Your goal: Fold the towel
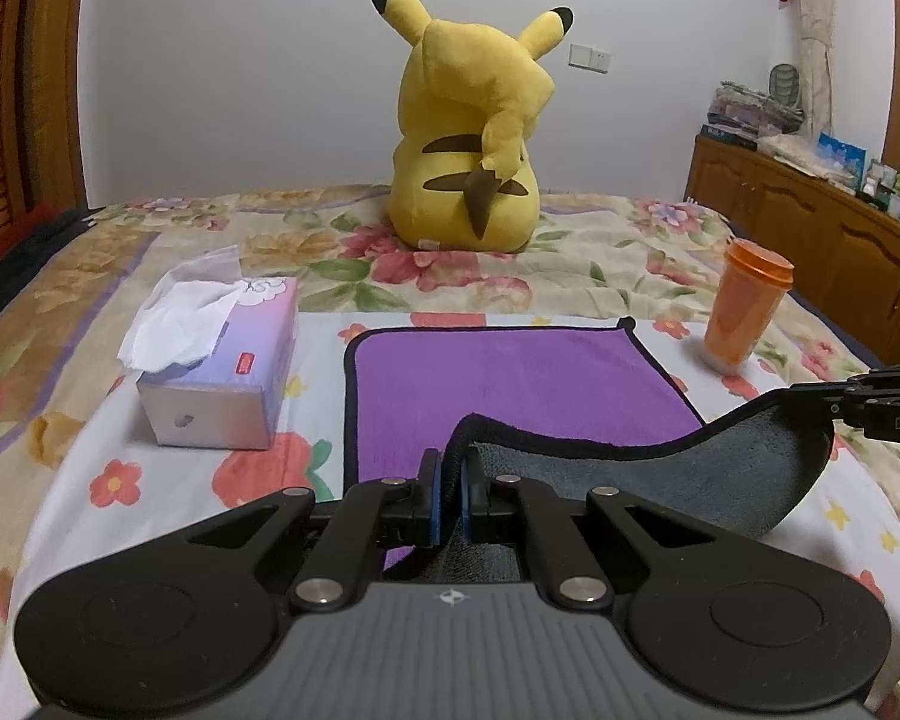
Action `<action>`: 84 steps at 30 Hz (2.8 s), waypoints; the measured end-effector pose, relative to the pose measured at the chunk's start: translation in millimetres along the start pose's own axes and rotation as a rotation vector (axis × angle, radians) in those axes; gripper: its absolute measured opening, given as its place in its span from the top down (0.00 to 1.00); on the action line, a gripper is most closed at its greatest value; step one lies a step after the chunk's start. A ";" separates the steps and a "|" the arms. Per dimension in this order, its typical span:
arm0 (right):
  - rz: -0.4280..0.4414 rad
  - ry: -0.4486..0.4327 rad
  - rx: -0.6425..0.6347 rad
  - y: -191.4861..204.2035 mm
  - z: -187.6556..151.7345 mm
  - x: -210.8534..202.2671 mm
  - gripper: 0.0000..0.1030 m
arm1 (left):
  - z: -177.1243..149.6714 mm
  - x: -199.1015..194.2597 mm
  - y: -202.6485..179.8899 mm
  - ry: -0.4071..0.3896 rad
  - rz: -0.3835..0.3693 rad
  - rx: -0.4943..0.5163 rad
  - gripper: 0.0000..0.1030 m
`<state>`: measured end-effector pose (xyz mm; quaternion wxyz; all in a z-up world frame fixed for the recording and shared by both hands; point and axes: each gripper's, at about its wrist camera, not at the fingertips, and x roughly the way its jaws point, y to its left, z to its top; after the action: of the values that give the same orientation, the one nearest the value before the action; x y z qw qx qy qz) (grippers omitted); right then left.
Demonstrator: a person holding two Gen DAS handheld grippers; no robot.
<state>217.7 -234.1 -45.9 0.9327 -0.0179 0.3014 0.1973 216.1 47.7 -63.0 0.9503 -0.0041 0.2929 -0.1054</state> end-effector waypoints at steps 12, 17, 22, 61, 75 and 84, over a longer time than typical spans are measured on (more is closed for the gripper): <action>0.006 -0.045 -0.019 -4.3 10.4 2.6 0.96 | 12.8 8.6 -1.5 -0.018 0.000 0.027 0.91; 0.009 -0.053 -0.036 -5.8 13.7 8.2 0.96 | 17.2 11.7 -3.3 -0.016 -0.006 0.038 0.91; 0.006 -0.056 -0.053 -6.1 15.9 13.9 0.96 | 23.5 14.2 -4.7 -0.029 -0.005 0.054 0.91; -0.017 -0.187 -0.081 -36.3 69.0 46.5 0.96 | 84.5 59.1 -2.1 -0.136 0.019 0.105 0.91; -0.112 -0.225 -0.128 -42.0 66.5 79.7 0.97 | 87.0 104.5 17.4 -0.142 0.061 0.043 0.91; -0.141 -0.195 -0.188 -43.6 57.8 111.0 0.97 | 77.6 138.9 21.4 -0.114 0.087 0.033 0.91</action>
<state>348.4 -225.9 -65.6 0.9633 -0.1069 0.1877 0.1595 375.6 36.3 -77.4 0.9690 0.0184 0.2366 -0.0685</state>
